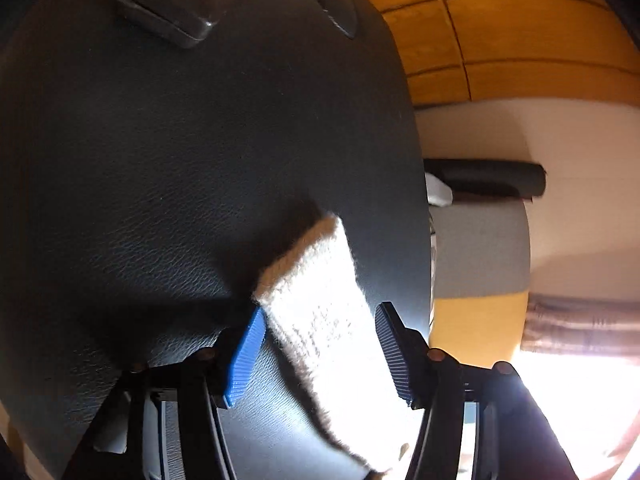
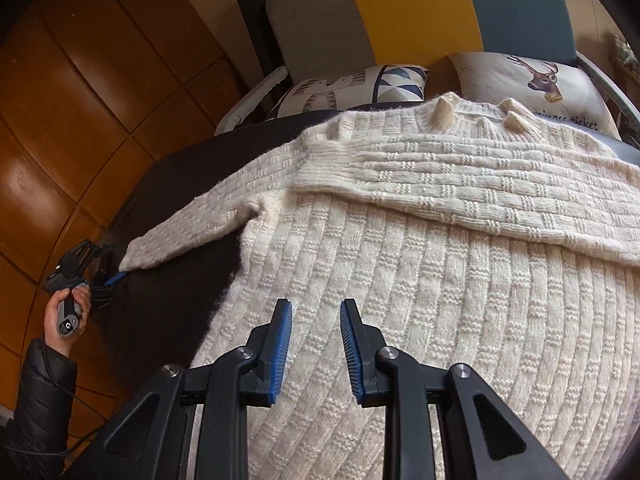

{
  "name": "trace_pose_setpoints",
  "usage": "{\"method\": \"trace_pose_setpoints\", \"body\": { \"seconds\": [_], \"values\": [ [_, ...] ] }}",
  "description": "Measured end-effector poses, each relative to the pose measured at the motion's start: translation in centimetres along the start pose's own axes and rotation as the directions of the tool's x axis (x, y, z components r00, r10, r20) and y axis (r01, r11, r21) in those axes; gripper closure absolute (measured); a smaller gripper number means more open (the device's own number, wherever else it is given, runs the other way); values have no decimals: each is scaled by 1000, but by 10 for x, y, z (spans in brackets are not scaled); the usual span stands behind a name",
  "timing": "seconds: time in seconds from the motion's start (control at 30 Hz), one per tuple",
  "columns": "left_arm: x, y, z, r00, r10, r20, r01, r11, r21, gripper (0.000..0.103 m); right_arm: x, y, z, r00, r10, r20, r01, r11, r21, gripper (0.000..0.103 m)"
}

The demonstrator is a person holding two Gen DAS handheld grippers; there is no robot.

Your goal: Fold clothes

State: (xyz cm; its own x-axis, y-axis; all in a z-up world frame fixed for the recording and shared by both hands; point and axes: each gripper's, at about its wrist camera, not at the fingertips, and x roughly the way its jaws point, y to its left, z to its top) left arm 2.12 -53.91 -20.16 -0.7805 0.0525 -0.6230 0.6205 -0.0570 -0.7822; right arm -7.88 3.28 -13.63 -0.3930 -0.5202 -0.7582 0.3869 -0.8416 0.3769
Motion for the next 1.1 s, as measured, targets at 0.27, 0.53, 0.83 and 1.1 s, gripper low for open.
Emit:
{"method": "trace_pose_setpoints", "body": {
  "seconds": [0.27, 0.53, 0.83, 1.1],
  "values": [
    [14, 10, 7, 1000, 8, -14, -9, 995, -103, 97, 15, 0, 16, 1000, -4, 0, 4, 1000, -3, 78],
    [18, -60, -25, 994, -91, -56, 96, 991, 91, 97, 22, -13, 7, 1000, -13, -12, 14, 999, 37, 78],
    [64, -192, -145, 944, -157, -289, 261, 892, 368, 97, 3, -48, -12, 999, -32, 15, 30, 987, 156, 78],
    [135, -246, -290, 864, -8, -504, 319, 782, 535, 97, -7, -70, -16, 999, -36, 28, 30, 978, 204, 78]
  ]
}}
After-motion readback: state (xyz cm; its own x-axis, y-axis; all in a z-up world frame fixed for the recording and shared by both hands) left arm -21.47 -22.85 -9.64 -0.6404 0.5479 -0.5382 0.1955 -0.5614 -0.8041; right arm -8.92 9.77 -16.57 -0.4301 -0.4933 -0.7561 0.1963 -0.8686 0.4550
